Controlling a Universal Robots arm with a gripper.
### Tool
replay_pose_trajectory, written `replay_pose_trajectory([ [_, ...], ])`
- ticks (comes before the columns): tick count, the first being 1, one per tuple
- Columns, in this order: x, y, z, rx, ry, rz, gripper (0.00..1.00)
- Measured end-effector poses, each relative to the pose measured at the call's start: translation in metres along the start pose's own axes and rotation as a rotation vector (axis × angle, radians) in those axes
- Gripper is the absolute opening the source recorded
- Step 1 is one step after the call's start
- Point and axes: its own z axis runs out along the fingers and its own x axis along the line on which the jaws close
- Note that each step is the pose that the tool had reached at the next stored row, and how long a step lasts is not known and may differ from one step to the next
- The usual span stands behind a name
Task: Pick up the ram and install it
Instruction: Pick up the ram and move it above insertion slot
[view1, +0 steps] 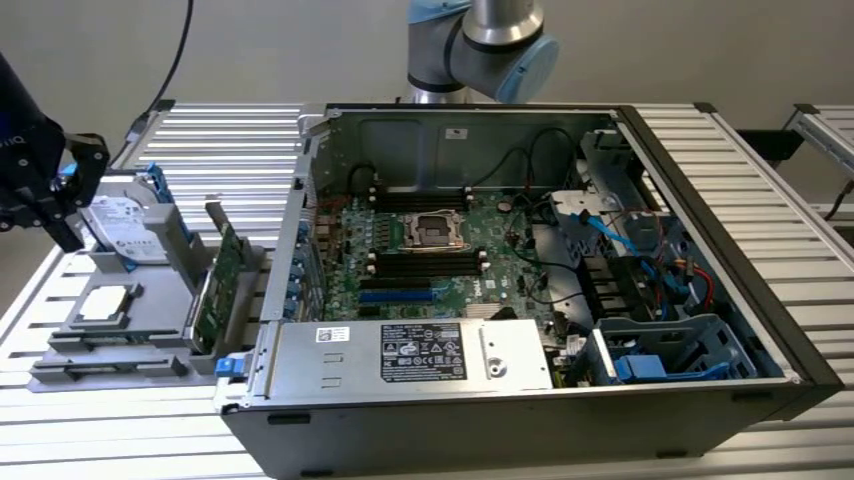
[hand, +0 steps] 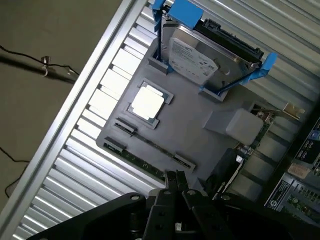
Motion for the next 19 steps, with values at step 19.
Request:
replay_pose_trajectory([
  [19, 0.0000, 0.0000, 0.0000, 0.0059, 0.0164, -0.347, 0.11],
])
